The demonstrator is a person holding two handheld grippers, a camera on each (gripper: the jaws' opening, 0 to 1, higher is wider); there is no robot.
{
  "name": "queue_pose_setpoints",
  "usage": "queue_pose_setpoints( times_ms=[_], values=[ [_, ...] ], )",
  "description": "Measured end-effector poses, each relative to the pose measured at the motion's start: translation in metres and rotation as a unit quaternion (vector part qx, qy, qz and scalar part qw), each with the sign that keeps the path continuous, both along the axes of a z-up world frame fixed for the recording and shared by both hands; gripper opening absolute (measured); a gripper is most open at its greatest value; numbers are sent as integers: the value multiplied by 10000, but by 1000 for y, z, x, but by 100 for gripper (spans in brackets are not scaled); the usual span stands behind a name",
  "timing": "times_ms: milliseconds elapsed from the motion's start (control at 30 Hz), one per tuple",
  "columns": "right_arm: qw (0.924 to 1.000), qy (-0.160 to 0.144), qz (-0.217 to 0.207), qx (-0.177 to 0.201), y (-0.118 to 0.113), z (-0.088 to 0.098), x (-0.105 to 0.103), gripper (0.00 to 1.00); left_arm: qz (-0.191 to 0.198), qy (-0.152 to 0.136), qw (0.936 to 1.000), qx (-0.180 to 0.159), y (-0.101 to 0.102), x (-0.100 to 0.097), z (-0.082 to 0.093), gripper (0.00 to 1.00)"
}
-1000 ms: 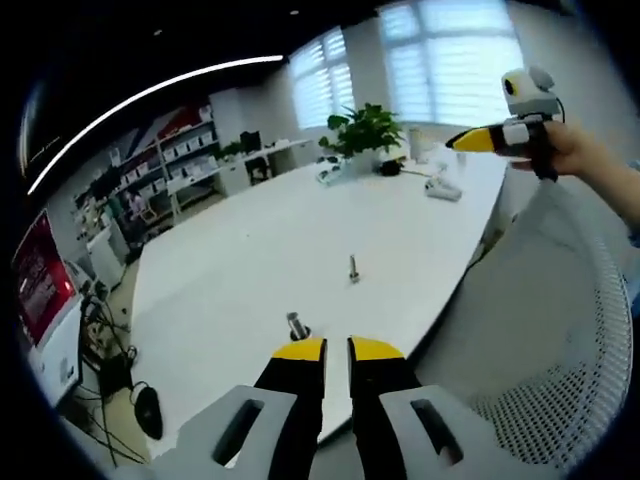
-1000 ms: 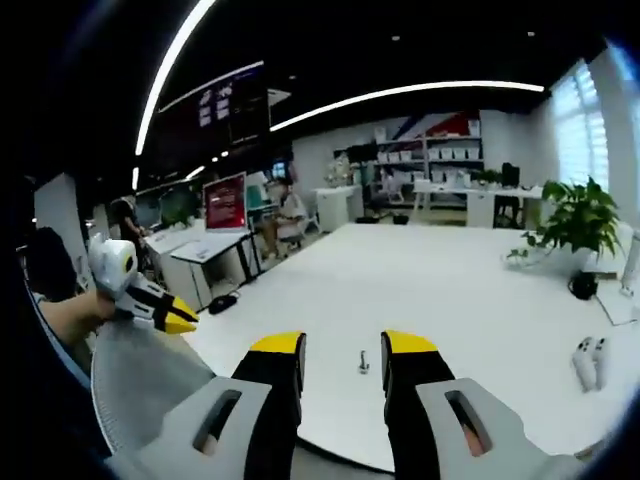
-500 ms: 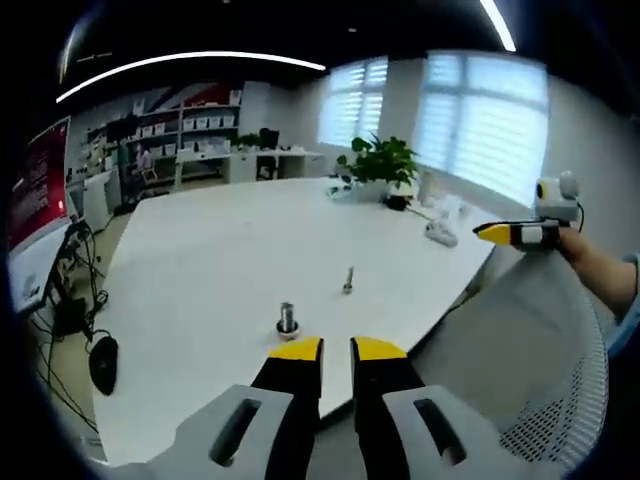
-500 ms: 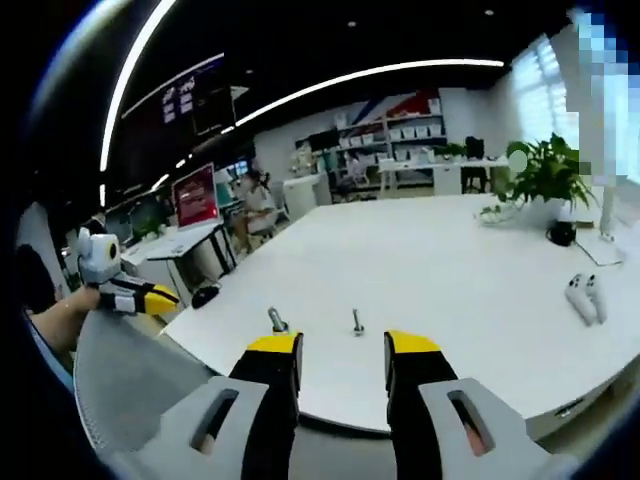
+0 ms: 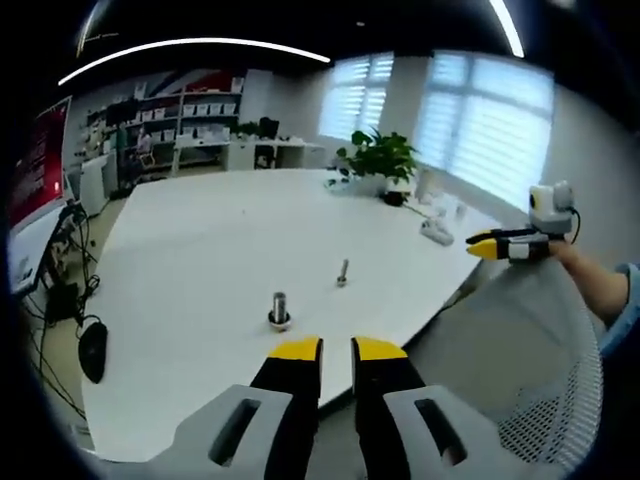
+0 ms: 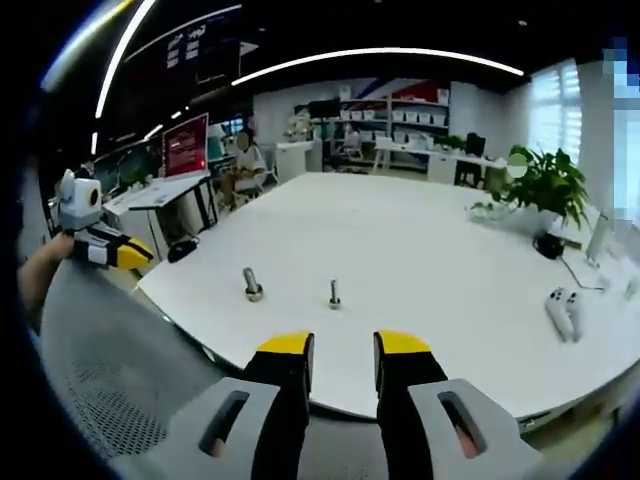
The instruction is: Place the washer onto the threaded stud by aligning its center hole with the stud, sliding it down to the base, and recovering from edge contact or off-axis alignment until the washer reaches the visible bottom stop.
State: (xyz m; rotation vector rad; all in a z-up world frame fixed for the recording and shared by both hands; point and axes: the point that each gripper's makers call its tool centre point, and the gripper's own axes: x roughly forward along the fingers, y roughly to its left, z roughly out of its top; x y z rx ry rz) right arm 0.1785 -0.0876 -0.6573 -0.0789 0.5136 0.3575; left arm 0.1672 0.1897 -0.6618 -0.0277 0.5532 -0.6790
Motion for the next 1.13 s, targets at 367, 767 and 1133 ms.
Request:
queue_pose_setpoints(
  times_ms=[367,767,1133],
  values=[
    [9998,138,84,74,3,-4,-5,26,27,18,10000,7,0,0,-1,9],
    [9997,175,125,135,5,-4,-7,26,63,16,10000,2,1,0,-1,9],
    [9997,162,117,139,6,-4,-7,26,16,52,10000,15,0,-1,-3,9]
  ],
)
